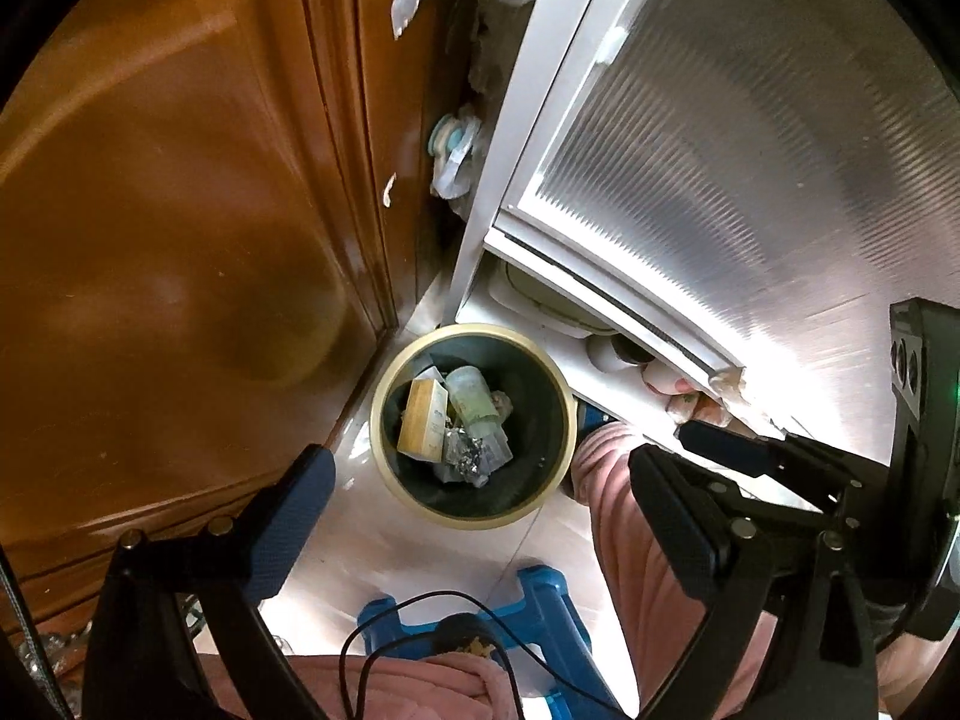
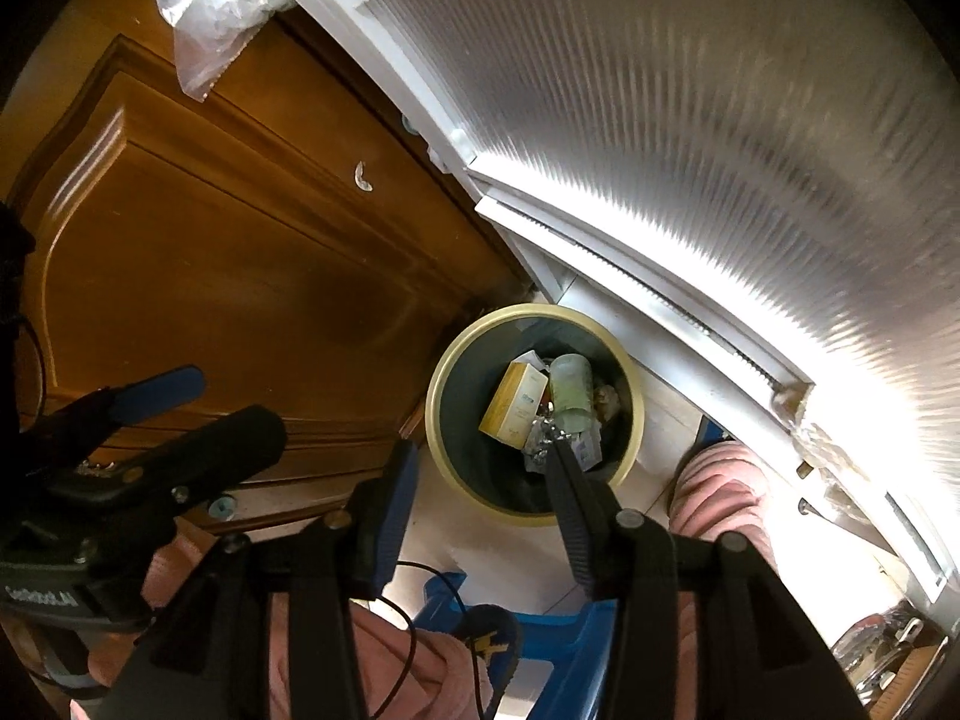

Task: Collect trash
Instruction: 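Raise both tools back over the counter toward the plastic bag and paper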

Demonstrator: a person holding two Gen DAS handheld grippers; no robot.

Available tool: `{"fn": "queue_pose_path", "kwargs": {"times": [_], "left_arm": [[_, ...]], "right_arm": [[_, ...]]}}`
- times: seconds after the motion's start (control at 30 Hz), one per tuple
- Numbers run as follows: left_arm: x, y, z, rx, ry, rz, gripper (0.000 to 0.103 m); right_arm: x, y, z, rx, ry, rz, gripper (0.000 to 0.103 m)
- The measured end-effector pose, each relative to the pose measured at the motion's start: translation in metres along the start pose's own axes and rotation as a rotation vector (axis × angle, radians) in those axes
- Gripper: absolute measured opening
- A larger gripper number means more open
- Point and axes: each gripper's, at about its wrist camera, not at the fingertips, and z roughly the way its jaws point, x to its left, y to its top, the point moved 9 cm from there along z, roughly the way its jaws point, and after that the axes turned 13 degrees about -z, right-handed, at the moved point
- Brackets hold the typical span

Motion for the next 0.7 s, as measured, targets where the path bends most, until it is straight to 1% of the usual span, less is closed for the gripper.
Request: {"fn": "queue_pose_path", "kwargs": {"times": [0.2, 0.37, 0.5, 0.57, 0.7], "left_arm": [[-0.007, -0.005, -0.026, -0.034, -0.019, 0.023, 0.098], [-0.017, -0.012, -0.057, -0.071, -0.058, 0.054, 0.098], [-0.030, -0.014, -0.091, -0.118, -0.103, 0.081, 0.098], [-0.035, -0.013, -0.114, -0.157, -0.126, 0.100, 0.098], [-0.043, -0.010, -0.153, -0.221, -0.149, 0.133, 0.098]], "right_arm": [[0.001, -0.004, -0.018, -0.004, -0.014, 0.005, 0.045], [0.006, -0.010, -0.041, -0.017, -0.027, 0.011, 0.045], [0.012, -0.011, -0.064, -0.037, -0.047, 0.000, 0.045], [0.016, -0.011, -0.074, -0.048, -0.057, -0.010, 0.045], [0.031, -0.002, -0.106, -0.096, -0.063, -0.050, 0.045]]}}
